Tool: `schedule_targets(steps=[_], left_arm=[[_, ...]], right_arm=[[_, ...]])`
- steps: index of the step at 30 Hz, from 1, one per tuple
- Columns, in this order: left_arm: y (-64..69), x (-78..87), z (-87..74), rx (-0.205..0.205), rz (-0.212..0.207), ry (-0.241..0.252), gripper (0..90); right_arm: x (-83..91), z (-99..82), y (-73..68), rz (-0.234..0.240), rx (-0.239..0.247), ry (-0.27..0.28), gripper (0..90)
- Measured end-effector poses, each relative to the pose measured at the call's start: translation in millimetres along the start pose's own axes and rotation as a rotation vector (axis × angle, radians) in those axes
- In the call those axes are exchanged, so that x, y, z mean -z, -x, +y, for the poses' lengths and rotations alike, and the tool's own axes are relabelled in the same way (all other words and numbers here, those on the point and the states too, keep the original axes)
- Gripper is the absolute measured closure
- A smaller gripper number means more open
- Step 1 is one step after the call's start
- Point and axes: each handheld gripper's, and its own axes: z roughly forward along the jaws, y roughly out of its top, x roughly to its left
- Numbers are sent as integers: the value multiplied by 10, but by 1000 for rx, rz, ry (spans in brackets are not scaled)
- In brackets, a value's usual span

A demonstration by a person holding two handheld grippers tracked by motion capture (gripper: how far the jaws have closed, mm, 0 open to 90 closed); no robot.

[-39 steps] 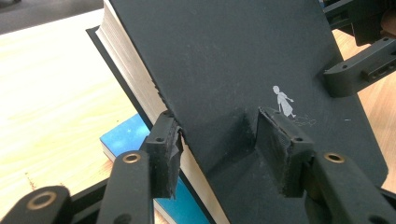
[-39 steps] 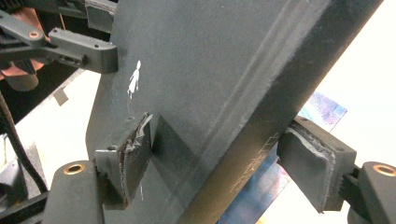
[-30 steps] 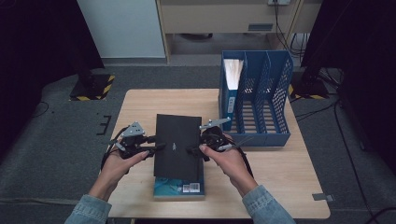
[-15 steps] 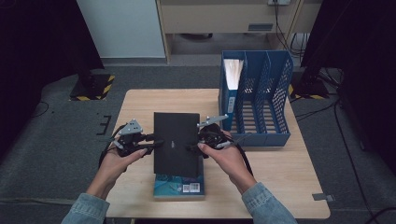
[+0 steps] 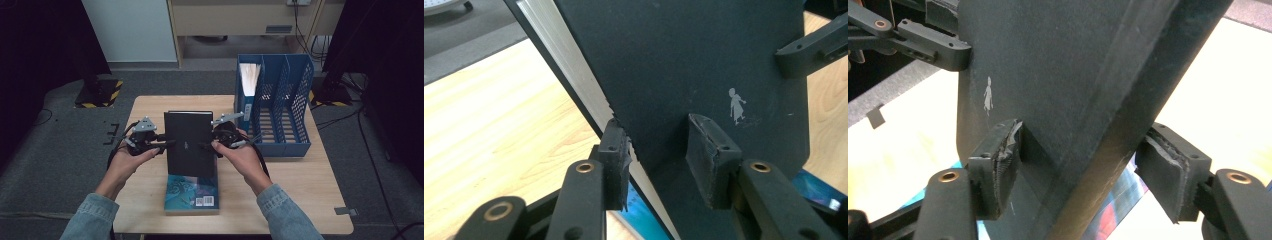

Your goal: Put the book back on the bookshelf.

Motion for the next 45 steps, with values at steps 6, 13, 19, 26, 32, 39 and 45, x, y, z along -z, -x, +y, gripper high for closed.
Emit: schedule_targets(steps=[6,13,19,26,32,39,45], left_arm=[[-54,-36,37,12,3,30,634],[-125,-61,47,32,-5,25,633],[-36,-14,22,3,15,13,633],[141,65,-63,-22,37,16,638],[244,159,-205,3,26,44,626],[388,252,-324,-6,27,66,596],[506,313,-402,-3,25,70,566]], right_arm=[[-60,81,72,-13,18,-1,363],[-111,131,102,-20,18,-3,360],[-72,113,52,-30,46,-8,360],[19,-35,-27,-36,79,15,370],[126,-110,-160,-31,108,28,384],[199,-192,-290,-30,147,42,381],[253,-246,-364,-12,162,38,368]])
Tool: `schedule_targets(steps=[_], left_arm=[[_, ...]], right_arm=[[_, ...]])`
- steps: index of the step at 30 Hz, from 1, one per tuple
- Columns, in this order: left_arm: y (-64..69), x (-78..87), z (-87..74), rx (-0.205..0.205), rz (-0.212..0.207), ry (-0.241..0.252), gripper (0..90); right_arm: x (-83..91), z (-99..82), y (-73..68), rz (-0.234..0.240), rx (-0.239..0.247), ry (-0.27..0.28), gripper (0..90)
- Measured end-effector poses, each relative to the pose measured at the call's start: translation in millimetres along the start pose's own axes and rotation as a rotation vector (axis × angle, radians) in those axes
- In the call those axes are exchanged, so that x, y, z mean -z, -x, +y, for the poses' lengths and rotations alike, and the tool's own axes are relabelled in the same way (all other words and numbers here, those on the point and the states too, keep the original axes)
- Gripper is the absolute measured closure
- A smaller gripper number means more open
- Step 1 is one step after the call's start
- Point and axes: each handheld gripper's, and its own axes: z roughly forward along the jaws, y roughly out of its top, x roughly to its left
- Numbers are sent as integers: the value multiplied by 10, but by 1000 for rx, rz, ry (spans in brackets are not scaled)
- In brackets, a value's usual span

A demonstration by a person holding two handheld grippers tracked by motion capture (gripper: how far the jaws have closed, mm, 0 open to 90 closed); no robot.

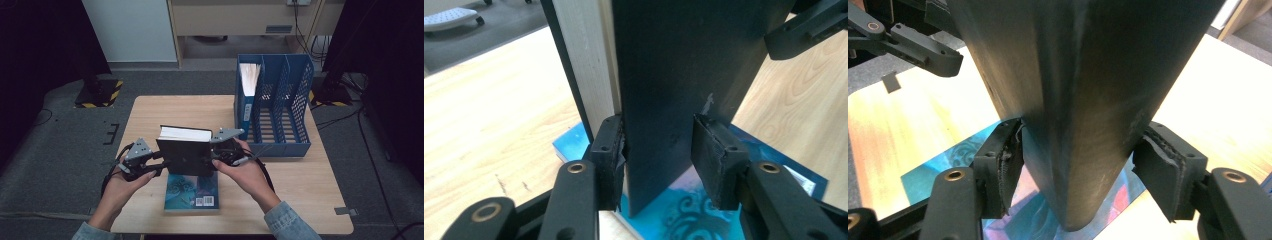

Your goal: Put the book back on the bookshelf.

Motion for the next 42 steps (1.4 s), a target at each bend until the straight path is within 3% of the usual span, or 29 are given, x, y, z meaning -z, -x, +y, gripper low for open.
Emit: schedule_targets(steps=[6,10,17,22,29,32,42], left_arm=[[32,9,-70,6,3,-6,556],[26,7,-75,8,1,-7,552],[16,-16,-109,17,0,-7,536],[16,-87,-198,35,11,-15,499],[9,-180,-281,42,20,-31,486],[-2,-198,-296,52,29,-37,479],[-69,-255,-345,86,53,-44,478]], right_arm=[[16,-8,-47,7,21,-10,331],[10,37,-35,29,41,-26,242],[41,308,-55,40,98,-45,145],[35,461,-28,56,130,-65,127],[-8,532,-37,83,174,-96,219],[-36,545,-47,70,191,-107,229],[-69,612,-28,102,204,-126,259]])
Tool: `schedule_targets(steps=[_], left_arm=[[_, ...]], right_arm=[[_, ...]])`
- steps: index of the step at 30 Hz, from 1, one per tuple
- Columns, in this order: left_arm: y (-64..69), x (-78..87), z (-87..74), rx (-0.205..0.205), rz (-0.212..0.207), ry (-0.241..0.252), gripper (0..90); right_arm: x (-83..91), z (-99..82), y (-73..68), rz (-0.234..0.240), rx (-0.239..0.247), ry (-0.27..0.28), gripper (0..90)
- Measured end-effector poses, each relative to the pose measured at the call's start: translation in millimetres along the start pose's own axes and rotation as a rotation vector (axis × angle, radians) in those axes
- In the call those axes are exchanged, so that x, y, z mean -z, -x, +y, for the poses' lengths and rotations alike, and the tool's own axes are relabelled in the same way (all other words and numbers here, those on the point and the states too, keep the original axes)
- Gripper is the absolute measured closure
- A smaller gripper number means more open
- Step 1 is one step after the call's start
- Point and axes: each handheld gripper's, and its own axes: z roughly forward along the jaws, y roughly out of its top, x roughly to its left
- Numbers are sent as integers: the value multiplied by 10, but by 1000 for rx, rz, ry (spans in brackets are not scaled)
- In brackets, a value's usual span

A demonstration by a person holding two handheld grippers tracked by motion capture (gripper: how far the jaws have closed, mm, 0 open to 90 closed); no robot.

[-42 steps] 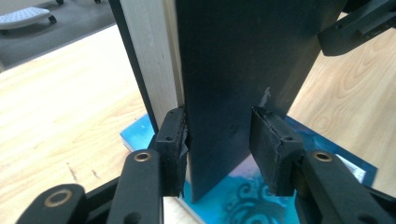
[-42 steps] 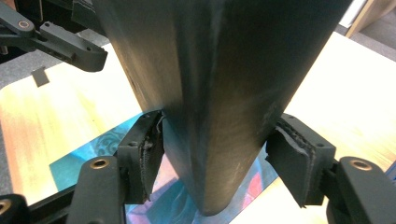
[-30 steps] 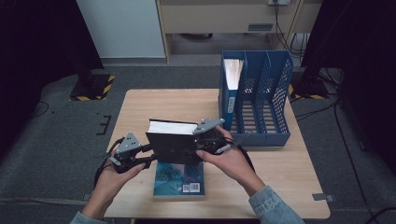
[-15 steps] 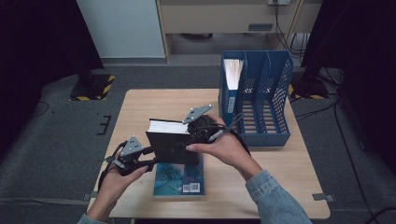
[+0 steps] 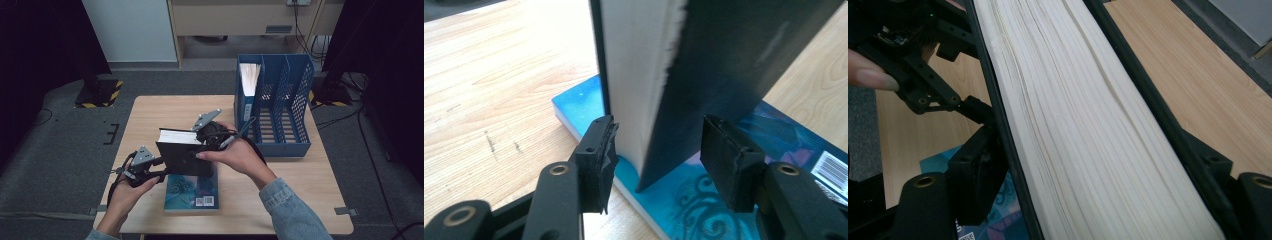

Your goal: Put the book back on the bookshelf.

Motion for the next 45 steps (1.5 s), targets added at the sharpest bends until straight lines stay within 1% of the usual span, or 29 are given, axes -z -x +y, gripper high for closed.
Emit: schedule_targets(steps=[4,12,22,25,26,32,34,35,37,38,41,45], left_arm=[[-35,-7,-4,17,-12,0,463],[-61,-12,10,17,-16,-6,445],[-94,-45,51,17,4,-12,438],[-111,-57,63,18,7,-12,438],[-117,-62,65,28,5,-13,438],[-142,-82,73,36,12,-8,436],[-149,-93,81,39,16,-7,436],[-153,-96,90,32,19,-11,437],[-156,-105,99,36,21,-11,437],[-161,-108,104,31,23,-13,437],[-167,-120,107,39,22,-9,438],[-178,-136,123,37,27,-12,438]], right_arm=[[1,2,0,2,0,-2,269],[15,4,-8,11,4,-8,300],[32,-12,4,17,2,-1,356],[33,-15,12,15,-7,0,369],[32,-15,20,17,-6,2,371],[19,-7,31,26,-24,6,392],[0,1,27,27,-19,7,391],[-7,5,22,28,-19,2,393],[-20,12,19,29,-16,1,398],[-25,17,15,28,-21,0,404],[-30,25,16,31,-22,1,412],[-34,24,17,32,-21,1,418]])
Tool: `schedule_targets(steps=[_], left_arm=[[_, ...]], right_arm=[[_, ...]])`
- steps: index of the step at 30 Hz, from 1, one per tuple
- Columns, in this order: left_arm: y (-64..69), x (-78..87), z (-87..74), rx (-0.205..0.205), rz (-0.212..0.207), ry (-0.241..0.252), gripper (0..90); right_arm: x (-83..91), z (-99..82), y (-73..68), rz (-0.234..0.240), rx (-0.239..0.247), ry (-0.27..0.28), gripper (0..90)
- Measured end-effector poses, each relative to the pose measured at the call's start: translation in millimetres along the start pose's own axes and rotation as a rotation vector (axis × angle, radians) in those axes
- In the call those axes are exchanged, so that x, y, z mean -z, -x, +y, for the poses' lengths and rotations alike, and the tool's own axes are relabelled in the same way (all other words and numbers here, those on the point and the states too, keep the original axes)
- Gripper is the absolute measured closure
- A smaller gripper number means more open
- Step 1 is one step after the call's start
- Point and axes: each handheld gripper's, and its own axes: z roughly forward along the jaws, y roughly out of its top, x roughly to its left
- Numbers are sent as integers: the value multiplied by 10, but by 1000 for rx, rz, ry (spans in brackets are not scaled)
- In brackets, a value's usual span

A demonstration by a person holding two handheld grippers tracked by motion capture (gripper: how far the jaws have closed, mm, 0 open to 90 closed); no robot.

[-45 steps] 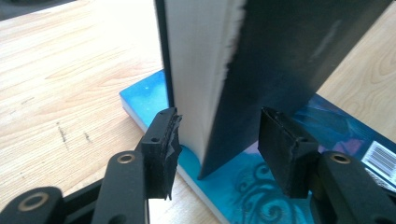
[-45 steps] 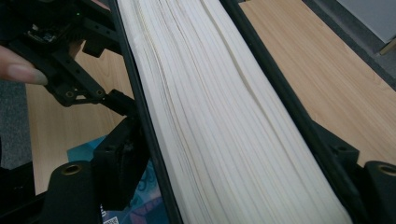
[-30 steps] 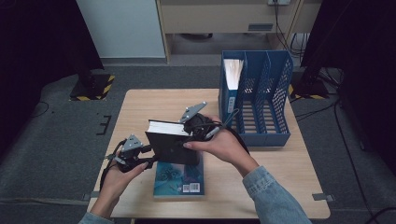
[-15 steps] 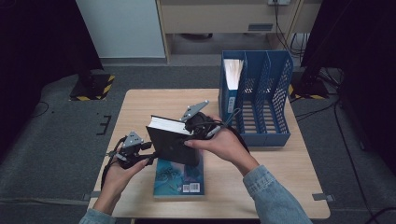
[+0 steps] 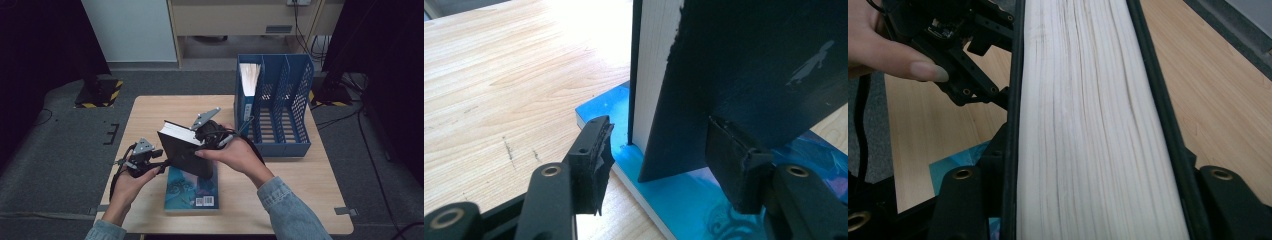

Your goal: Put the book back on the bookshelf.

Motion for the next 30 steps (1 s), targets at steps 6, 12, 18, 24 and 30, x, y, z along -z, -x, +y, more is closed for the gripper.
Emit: schedule_targets(steps=[6,12,18,24,30], left_arm=[[-9,-22,5,11,0,6,445],[-7,-26,10,9,1,4,447],[-1,-30,8,4,5,1,447],[44,-16,-55,-15,2,-31,433],[-48,103,-261,-9,36,-46,370]], right_arm=[[-18,-8,0,2,-8,-4,424],[-32,-15,2,3,-9,-12,423],[-28,-54,8,-5,-21,-12,444],[-19,-47,15,-2,-24,-27,471],[-14,-41,63,11,-70,-29,490]])
